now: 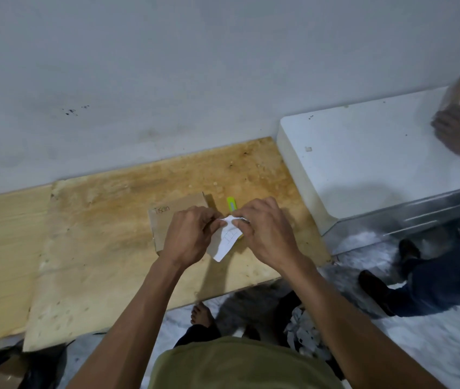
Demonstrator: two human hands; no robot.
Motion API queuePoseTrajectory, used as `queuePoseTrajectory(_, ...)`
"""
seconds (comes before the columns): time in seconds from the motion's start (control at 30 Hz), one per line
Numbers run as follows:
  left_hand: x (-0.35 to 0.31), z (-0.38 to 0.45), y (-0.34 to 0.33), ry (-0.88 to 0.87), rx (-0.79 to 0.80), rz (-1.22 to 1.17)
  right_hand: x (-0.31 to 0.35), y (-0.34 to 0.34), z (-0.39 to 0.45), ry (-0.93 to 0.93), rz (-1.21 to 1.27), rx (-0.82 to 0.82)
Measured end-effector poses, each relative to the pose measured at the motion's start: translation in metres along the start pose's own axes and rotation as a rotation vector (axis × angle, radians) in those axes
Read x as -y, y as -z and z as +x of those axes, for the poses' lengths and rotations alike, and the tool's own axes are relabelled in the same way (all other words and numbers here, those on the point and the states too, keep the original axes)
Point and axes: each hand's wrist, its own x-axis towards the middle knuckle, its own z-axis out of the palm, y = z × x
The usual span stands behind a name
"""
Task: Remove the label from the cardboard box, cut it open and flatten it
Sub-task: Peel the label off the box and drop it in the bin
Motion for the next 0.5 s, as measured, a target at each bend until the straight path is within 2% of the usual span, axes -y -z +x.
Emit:
queuePoseTrajectory(0.1, -0.016, 0.001, -0.001, 0.005, 0.014, -0.070, -0.012, 0.015, -0.005, 0.005, -0.034, -0.004)
queuePoseTrajectory(0.27, -0.039, 0.006, -0.002, 0.046, 0.012, -0.187, -0.023, 0.036, -0.014, 0.114, -0.161, -0.070)
queuePoseTrajectory(0.4, -0.053, 0.004, -0.001, 0.064, -0.056, -0.378, -0.025, 0.045, -0.016, 0.053, 0.090, -0.166)
queuePoseTrajectory(0.5, -0.057, 0.007, -0.003, 0.138, -0.089, -0.501, -0.017, 0.050, -0.016, -0.110, 0.311, -0.231)
